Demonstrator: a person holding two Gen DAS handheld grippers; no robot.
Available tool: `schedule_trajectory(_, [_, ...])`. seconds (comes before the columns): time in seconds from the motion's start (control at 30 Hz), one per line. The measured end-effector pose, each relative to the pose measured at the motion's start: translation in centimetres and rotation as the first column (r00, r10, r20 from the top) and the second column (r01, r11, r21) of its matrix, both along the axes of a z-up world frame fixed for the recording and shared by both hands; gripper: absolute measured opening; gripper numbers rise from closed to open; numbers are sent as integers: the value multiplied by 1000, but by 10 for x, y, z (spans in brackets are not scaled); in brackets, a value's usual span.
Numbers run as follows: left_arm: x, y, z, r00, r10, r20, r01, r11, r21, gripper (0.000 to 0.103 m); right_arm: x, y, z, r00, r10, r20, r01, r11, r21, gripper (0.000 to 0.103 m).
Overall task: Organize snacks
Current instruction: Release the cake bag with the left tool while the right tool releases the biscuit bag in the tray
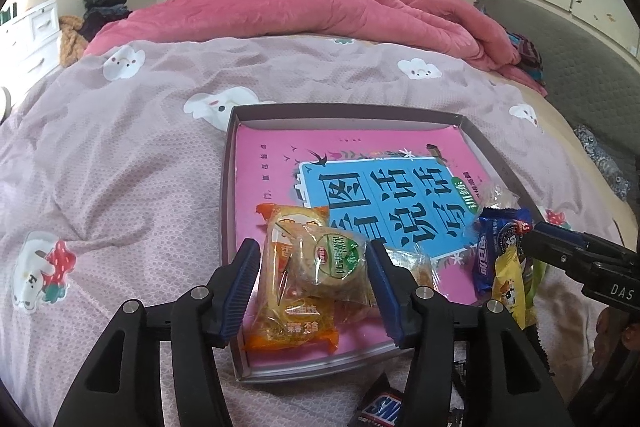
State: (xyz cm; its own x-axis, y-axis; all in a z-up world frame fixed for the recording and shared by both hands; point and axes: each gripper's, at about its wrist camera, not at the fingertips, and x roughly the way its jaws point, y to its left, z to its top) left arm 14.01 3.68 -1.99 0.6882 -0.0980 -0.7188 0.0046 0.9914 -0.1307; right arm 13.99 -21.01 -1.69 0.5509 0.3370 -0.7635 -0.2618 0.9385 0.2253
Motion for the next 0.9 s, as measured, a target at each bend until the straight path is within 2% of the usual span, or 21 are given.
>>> schedule_trajectory(0.1, [0,1,0,1000,4,-2,-4,1000,-2,58,0,-2,1,1000,-8,1,8,1000,2,56])
schedule_trajectory(0.23, [1,3,1,1000,8,-4,-8,1000,-7,66,0,-4,3,1000,-17,12,17,1000,9,57])
schedule_trajectory(0.47, [-1,3,5,1000,10,9,-10,1000,-7,69,-1,-7,7,999,-19,34,19,999,26,60])
schedule_trajectory(0.53, [-3,3,8,1000,15,22,-15,1000,0,74,-1,-7,9,999,-19,40,17,999,37,61])
schedule_trajectory(0.9, [-15,6,26,996,33,79,-33,999,10,77,-6,-9,20,996,-17,90,11,998,63,66])
